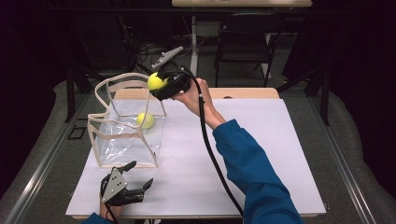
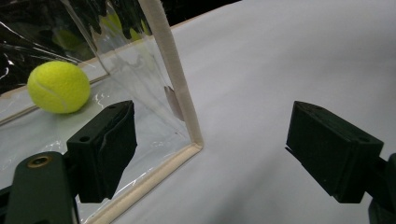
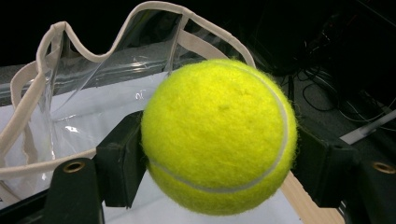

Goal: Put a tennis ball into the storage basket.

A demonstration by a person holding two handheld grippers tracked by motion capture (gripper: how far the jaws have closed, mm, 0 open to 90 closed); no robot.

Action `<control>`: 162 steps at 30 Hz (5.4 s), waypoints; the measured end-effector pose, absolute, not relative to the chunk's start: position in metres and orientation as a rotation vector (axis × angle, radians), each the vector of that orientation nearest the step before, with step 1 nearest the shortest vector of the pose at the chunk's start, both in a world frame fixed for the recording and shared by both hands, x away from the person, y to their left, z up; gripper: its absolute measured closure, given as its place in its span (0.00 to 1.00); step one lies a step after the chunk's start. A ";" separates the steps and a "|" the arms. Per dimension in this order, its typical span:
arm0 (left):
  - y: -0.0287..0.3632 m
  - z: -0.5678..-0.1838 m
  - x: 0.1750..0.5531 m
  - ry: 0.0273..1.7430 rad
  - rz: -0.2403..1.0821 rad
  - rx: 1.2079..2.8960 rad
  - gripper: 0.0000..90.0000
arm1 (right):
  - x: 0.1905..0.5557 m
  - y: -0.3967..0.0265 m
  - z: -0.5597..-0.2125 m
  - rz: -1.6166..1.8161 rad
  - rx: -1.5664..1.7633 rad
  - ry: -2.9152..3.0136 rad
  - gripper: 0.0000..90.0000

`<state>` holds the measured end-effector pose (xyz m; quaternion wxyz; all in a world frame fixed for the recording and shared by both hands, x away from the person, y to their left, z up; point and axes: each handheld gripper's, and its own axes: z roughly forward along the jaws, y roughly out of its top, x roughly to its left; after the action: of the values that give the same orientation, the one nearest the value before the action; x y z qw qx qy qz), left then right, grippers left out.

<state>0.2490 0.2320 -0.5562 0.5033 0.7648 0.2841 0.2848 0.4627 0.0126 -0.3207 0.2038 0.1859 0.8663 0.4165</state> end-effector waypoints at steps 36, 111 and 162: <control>0.233 -0.556 0.248 0.685 0.686 1.847 0.18 | 0.461 0.035 -0.320 1.186 0.488 2.388 0.29; 0.233 -0.556 0.247 0.683 0.683 1.839 0.18 | 0.457 0.084 -0.333 1.163 0.406 2.464 0.29; 0.232 -0.556 0.246 0.676 0.683 1.848 0.18 | 0.459 0.095 -0.347 1.067 0.403 2.656 0.00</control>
<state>0.2463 0.2324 -0.5562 0.5052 0.7657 0.2803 0.2829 0.4586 0.0946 -0.3471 0.1253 0.1382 0.9116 0.3663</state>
